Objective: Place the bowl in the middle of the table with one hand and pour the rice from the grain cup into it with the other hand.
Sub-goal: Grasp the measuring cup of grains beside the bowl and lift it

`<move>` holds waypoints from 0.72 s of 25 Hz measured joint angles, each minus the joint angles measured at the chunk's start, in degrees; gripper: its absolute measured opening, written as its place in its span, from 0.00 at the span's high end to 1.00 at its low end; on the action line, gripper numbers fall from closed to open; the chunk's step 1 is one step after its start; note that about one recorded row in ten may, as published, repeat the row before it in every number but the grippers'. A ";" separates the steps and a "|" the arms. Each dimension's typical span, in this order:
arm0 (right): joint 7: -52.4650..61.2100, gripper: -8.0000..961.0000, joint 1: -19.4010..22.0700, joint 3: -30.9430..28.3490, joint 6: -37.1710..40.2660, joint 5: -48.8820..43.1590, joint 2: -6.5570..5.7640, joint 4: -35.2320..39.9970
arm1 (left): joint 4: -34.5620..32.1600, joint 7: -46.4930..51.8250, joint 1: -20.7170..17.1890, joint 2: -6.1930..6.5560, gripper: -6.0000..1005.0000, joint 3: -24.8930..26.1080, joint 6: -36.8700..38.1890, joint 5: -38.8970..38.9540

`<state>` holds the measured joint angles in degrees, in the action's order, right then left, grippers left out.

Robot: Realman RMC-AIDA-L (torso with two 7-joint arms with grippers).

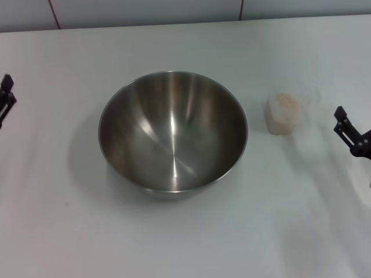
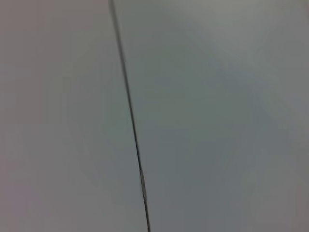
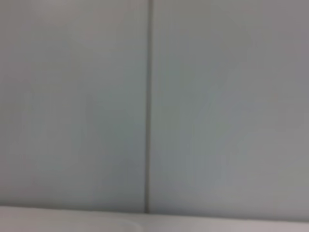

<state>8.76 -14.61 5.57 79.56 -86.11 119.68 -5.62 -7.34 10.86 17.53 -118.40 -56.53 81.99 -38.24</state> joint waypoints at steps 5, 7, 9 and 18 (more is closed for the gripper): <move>-0.03 0.18 -1.46 -2.33 -4.37 0.01 0.04 -0.27 | 3.02 3.94 0.25 -0.34 0.17 -0.61 -1.97 -1.06; -0.04 0.19 -2.35 -2.37 -6.32 0.01 0.02 -0.32 | 3.88 4.36 0.59 -0.34 0.17 -1.06 -2.16 -1.28; -0.05 0.19 -3.99 -2.20 -9.48 -0.13 0.00 -0.35 | 4.20 5.01 0.74 -0.30 0.17 -1.52 -2.24 -1.34; -0.06 0.21 -7.69 -1.91 -14.92 -1.72 -0.04 -0.45 | 4.32 6.67 1.08 -0.31 0.17 -1.89 -2.28 -1.47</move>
<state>8.70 -22.30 3.66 64.64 -87.82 119.63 -6.07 -3.02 17.53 18.60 -118.72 -58.42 79.71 -39.71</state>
